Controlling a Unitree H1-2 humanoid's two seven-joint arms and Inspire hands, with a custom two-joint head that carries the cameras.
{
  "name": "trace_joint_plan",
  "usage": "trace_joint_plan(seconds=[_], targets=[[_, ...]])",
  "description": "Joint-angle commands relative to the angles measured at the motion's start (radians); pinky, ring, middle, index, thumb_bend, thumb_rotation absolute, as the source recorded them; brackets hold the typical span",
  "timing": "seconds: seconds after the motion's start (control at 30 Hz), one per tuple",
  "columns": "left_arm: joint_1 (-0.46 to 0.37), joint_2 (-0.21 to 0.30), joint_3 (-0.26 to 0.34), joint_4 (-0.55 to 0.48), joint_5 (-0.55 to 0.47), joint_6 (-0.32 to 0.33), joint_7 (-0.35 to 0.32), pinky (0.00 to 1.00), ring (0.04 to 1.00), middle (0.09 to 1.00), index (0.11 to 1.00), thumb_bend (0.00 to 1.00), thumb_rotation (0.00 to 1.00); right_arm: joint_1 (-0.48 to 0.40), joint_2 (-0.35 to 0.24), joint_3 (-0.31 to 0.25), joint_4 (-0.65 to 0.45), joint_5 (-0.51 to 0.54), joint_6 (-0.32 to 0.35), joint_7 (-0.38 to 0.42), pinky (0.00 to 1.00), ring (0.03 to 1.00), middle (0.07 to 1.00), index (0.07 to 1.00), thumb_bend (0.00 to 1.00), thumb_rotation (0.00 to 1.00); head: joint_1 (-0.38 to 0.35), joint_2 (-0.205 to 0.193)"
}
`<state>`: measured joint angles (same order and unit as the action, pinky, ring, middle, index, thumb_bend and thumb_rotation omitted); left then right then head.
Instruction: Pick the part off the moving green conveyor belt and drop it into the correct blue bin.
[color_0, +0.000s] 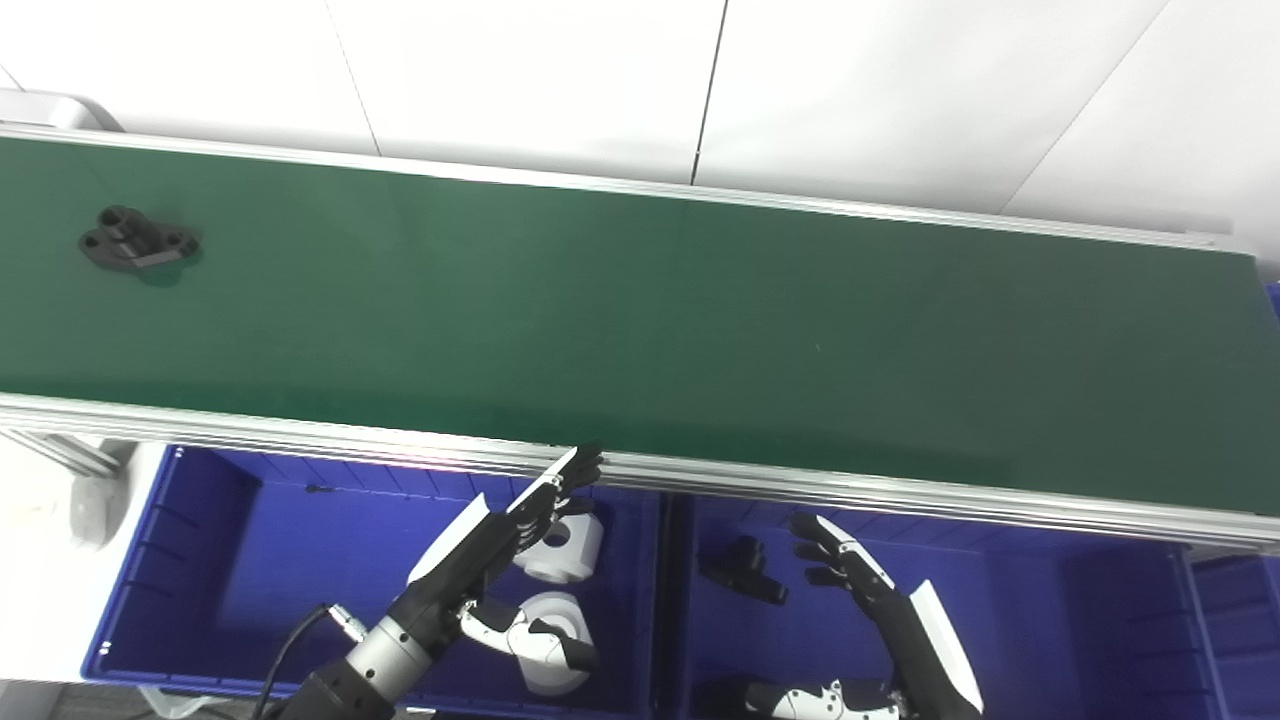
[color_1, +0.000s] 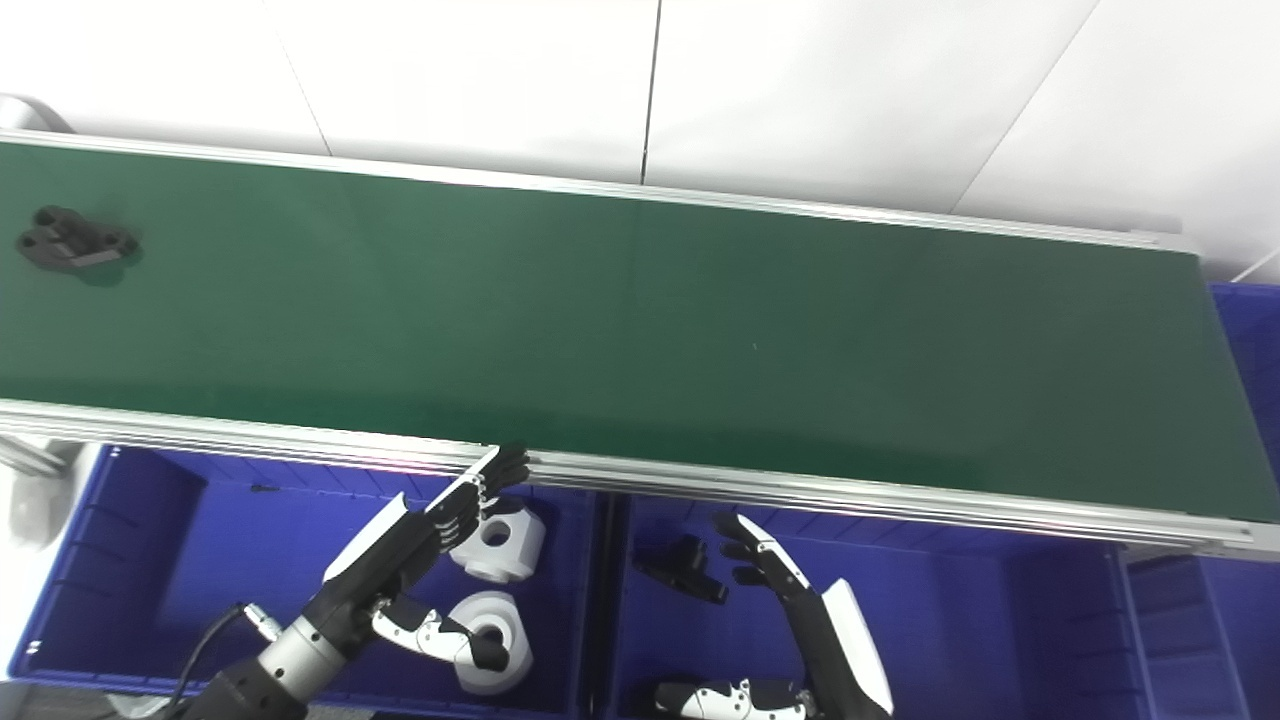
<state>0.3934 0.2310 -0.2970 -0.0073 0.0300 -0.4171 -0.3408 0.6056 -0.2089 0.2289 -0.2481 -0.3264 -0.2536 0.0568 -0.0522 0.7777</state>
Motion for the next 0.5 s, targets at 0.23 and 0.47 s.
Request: trace_joint_plan(seconds=[0.23, 0.47], targets=[[0.010, 0.006, 0.005, -0.014, -0.011, -0.034, 0.010, 0.87, 0.956, 0.988, 0.969, 0.85, 0.26, 0.006, 0.010, -0.003, 0.001, -0.011, -0.098, -0.039, 0.76, 0.837, 0.880, 0.892, 0.88, 0.27, 0.001, -0.006], [0.017, 0.077, -0.010, -0.067, 0.080, -0.015, -0.019, 0.98, 0.999, 1.000, 0.996, 0.88, 0.26, 0.004, 0.007, 0.016, 0.003, -0.015, -0.091, -0.026, 0.71, 0.816, 0.894, 0.902, 0.87, 0.29, 0.038, -0.012]])
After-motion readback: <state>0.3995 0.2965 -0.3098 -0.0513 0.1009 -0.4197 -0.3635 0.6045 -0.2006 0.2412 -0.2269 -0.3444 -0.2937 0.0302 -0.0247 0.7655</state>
